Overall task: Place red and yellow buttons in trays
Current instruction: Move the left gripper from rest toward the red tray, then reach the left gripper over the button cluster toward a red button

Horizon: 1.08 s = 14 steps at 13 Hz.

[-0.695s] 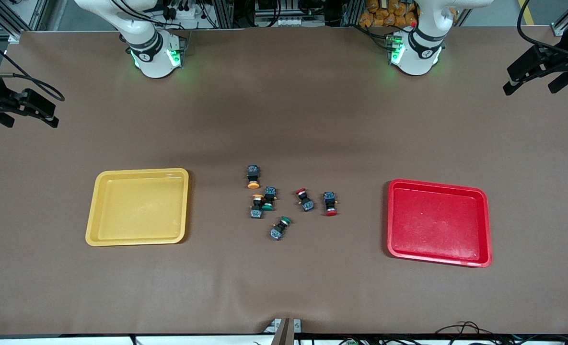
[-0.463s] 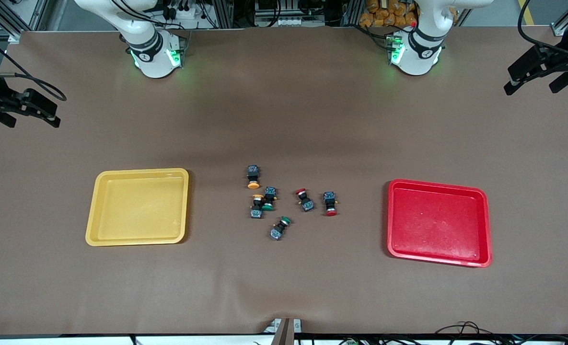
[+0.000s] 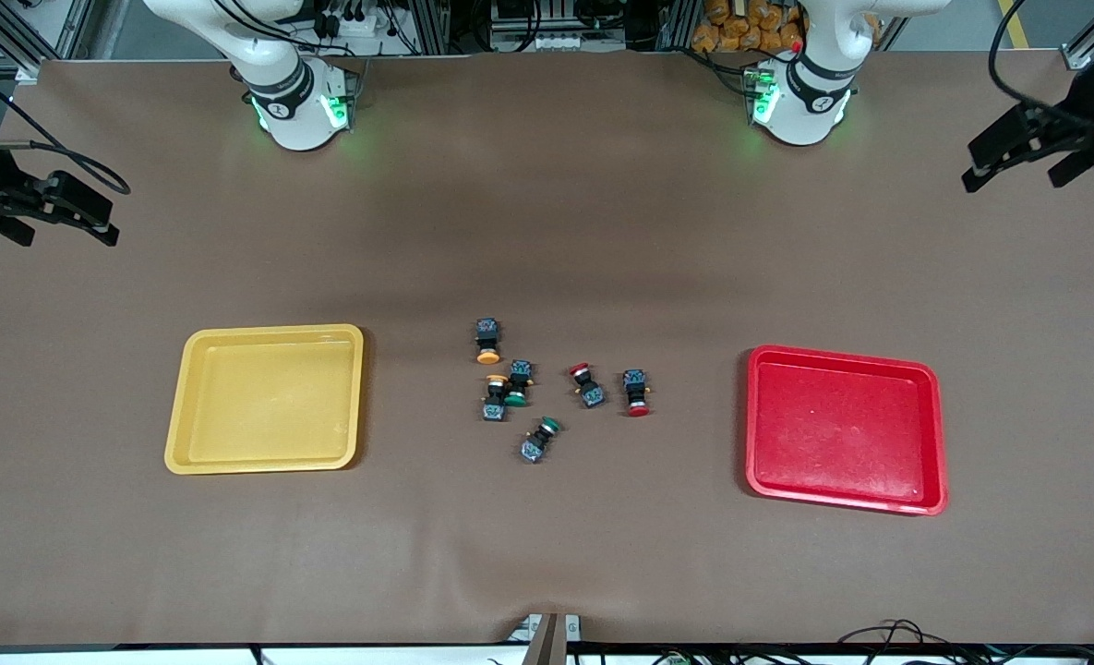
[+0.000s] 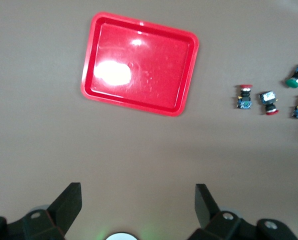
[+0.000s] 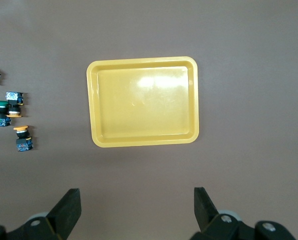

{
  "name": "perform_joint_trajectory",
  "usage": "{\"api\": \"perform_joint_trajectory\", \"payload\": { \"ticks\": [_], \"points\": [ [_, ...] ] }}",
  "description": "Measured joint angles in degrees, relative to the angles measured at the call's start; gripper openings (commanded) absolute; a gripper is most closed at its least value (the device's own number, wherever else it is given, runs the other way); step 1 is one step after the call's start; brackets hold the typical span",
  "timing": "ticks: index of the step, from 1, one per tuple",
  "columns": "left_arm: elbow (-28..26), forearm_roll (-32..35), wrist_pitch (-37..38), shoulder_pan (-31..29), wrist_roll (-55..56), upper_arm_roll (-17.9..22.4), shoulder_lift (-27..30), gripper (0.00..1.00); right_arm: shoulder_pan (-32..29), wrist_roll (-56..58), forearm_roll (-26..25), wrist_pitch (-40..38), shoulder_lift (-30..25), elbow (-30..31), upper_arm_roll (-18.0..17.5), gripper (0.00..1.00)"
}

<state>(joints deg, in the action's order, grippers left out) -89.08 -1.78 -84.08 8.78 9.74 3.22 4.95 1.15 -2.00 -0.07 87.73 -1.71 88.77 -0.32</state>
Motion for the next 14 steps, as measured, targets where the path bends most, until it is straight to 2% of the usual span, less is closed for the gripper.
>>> {"api": "perform_joint_trajectory", "payload": {
  "ticks": [6, 11, 14],
  "points": [
    [0.12, 0.00, -3.21, 1.37, 1.01, -1.80, -9.36, 1.00, 0.00, -0.01, 0.07, -0.01, 0.00, 0.15, -0.01, 1.00],
    [0.19, -0.95, -11.25, 2.96, 8.44, -4.19, -17.39, 1.00, 0.00, -0.02, 0.12, 0.06, 0.00, 0.22, 0.00, 1.00],
    [0.27, -1.23, -16.35, 6.20, 14.28, -4.60, -22.72, 1.00, 0.01, -0.02, 0.13, 0.11, 0.00, 0.22, -0.02, 1.00]
  ]
}}
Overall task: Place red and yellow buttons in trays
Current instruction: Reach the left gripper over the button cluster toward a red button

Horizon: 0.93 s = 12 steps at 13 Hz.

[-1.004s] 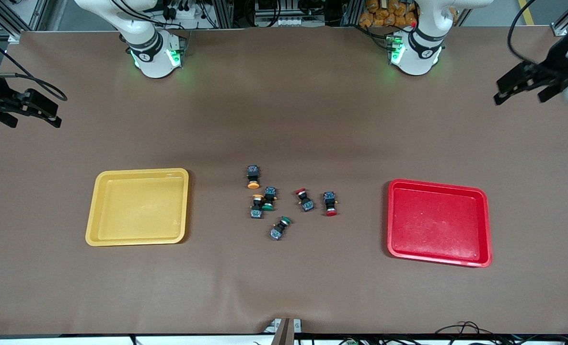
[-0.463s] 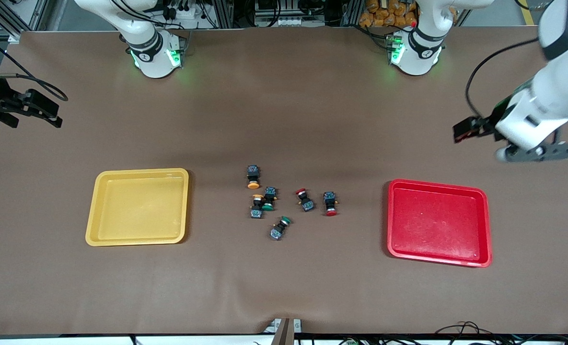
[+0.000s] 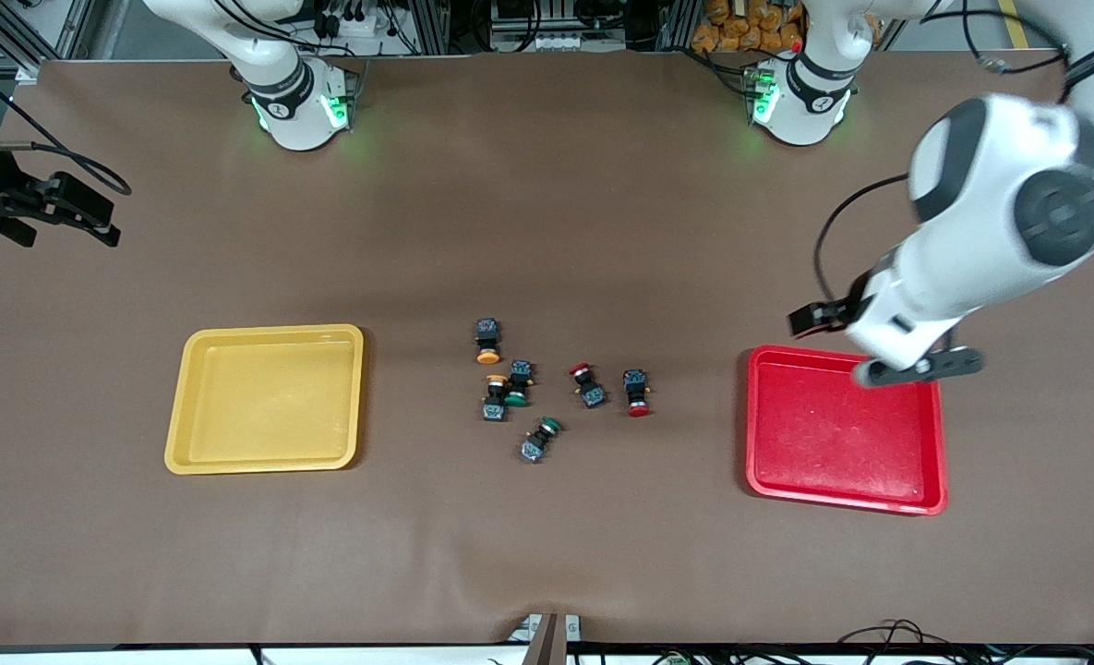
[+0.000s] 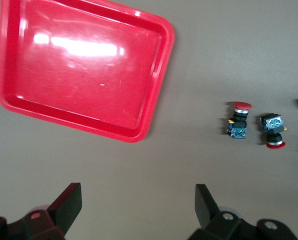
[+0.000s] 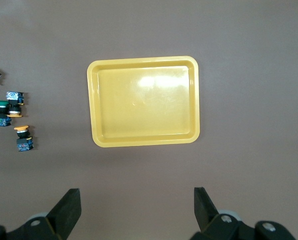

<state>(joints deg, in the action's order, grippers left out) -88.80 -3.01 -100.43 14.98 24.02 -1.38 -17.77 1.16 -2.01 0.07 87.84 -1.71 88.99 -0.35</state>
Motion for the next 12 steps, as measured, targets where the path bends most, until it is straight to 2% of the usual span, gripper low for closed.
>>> {"api": "perform_joint_trajectory", "payload": {
  "ticks": [4, 12],
  "points": [
    [0.26, -0.35, -6.56, 3.94, 7.34, -0.12, -5.85, 1.00, 0.05, 0.00, 0.15, 0.01, 0.00, -0.02, -0.11, 1.00],
    [0.42, -1.45, -14.87, 9.43, 16.97, -0.20, -12.24, 1.00, 0.07, 0.00, 0.27, -0.01, 0.00, -0.02, -0.30, 1.00]
  ]
}}
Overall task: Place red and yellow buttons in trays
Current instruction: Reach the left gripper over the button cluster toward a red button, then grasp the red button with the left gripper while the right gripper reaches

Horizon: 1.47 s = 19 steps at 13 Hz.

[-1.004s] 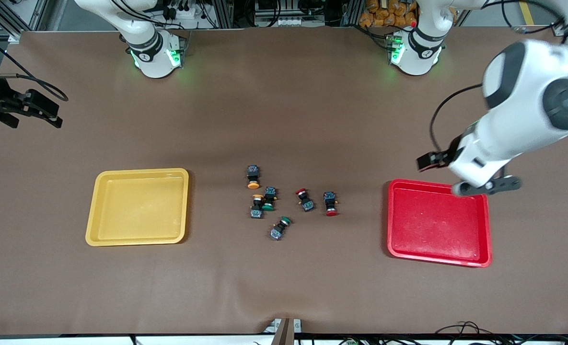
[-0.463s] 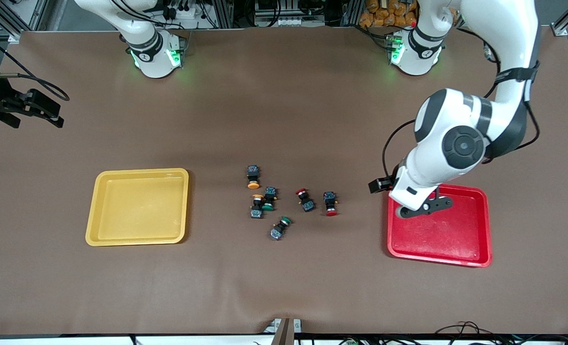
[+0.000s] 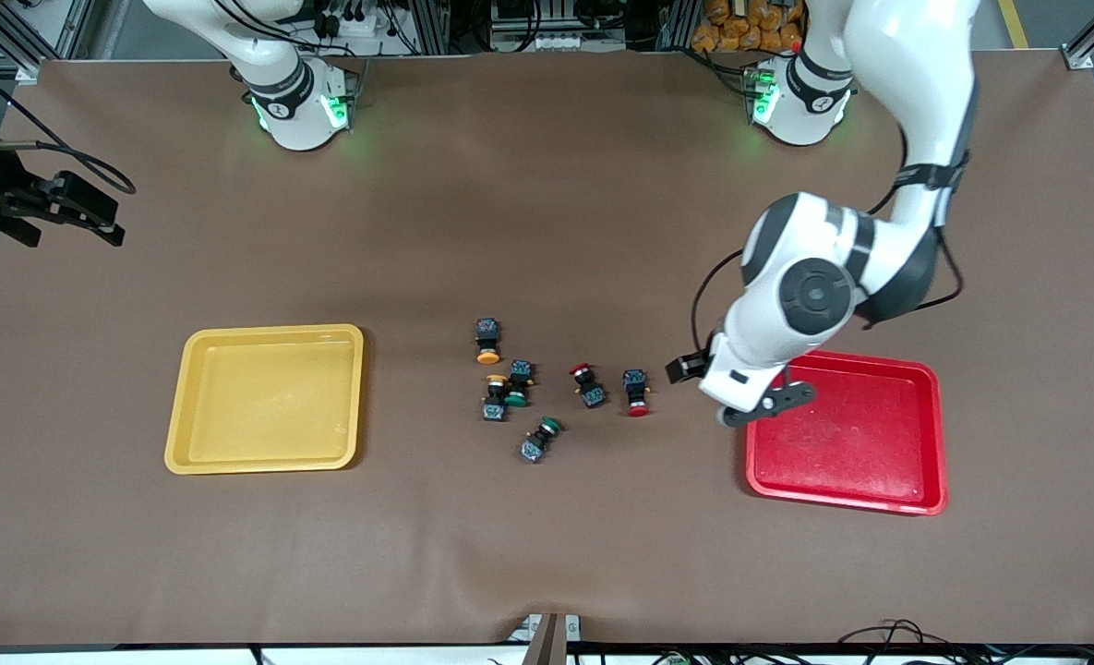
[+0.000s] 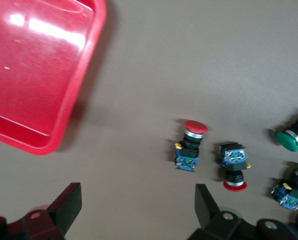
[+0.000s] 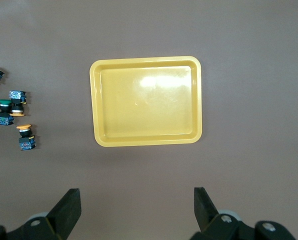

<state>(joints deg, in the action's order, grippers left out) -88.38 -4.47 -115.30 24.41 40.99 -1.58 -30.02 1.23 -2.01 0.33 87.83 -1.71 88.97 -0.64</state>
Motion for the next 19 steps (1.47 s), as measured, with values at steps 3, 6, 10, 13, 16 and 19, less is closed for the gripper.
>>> {"api": "perform_joint_trajectory", "payload": {
  "ticks": [3, 6, 10, 13, 16, 19],
  "points": [
    [0.03, 0.00, -3.19, 1.99, 1.55, -0.01, -3.33, 1.00, 0.00, 0.00, 0.01, 0.00, 0.00, -0.01, -0.01, 1.00],
    [0.12, 0.00, -6.93, 2.99, 2.18, 0.00, -6.62, 1.00, -0.02, 0.00, 0.01, -0.05, 0.00, 0.00, 0.01, 1.00],
    [0.96, 0.00, -12.02, 4.81, 4.44, 0.04, -10.97, 1.00, -0.04, 0.00, 0.01, -0.05, 0.00, 0.01, 0.12, 1.00],
    [1.30, 0.00, -12.96, 5.46, 4.80, 0.10, -12.73, 1.00, -0.05, 0.00, 0.01, -0.05, 0.00, 0.02, 0.16, 1.00],
    [1.33, 0.00, -13.91, 5.64, 4.80, 0.19, -14.09, 1.00, -0.07, 0.00, 0.01, -0.05, 0.00, 0.02, 0.26, 1.00],
    [1.35, 0.00, -15.05, 5.88, 4.80, 0.20, -15.31, 1.00, -0.08, 0.00, 0.01, -0.05, 0.00, 0.02, 0.32, 1.00]
  ]
}}
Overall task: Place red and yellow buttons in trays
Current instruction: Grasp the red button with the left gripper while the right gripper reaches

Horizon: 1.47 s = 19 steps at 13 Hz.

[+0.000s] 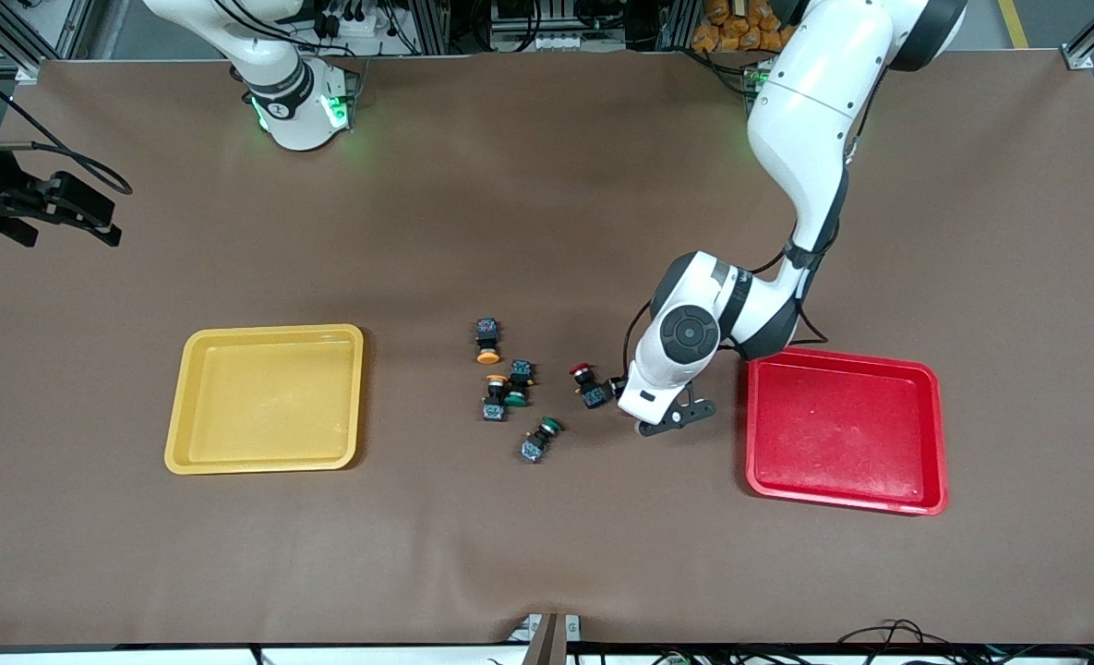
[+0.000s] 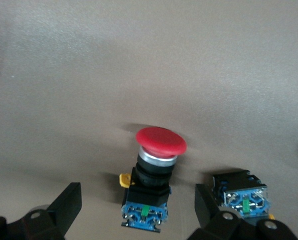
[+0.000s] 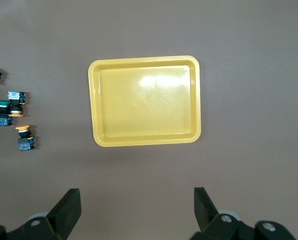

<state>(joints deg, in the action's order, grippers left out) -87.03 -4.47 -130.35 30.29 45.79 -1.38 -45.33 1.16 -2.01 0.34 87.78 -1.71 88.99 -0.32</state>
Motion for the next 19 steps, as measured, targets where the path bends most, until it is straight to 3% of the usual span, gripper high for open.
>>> {"api": "perform_joint_trajectory", "payload": {
  "ticks": [5, 9, 11, 15, 19],
  "points": [
    [0.03, 0.00, -1.93, 0.43, 0.08, 0.05, -1.34, 0.99, 0.04, 0.02, 0.01, 0.02, 0.00, 0.00, -0.06, 1.00],
    [0.17, 0.00, -2.04, 0.44, 0.12, 0.09, -1.37, 0.47, 0.22, 0.04, 0.03, 0.01, 0.45, 0.07, -0.48, 1.00],
    [0.24, 0.00, -2.04, 0.44, 0.12, 0.13, -1.37, 0.28, 0.41, 0.17, 0.02, 0.08, 3.24, 0.32, -0.64, 1.00],
    [0.83, 0.00, -1.91, 0.39, 0.13, 0.53, -1.35, 0.13, 5.54, 0.04, -0.02, 1.25, 7.66, -0.08, -0.81, 1.00],
    [2.72, 0.00, 1.90, 0.06, -0.09, 3.01, -0.37, 0.12, 10.79, -4.68, 0.25, 4.67, 9.13, -0.78, -0.98, 1.00]
  ]
}}
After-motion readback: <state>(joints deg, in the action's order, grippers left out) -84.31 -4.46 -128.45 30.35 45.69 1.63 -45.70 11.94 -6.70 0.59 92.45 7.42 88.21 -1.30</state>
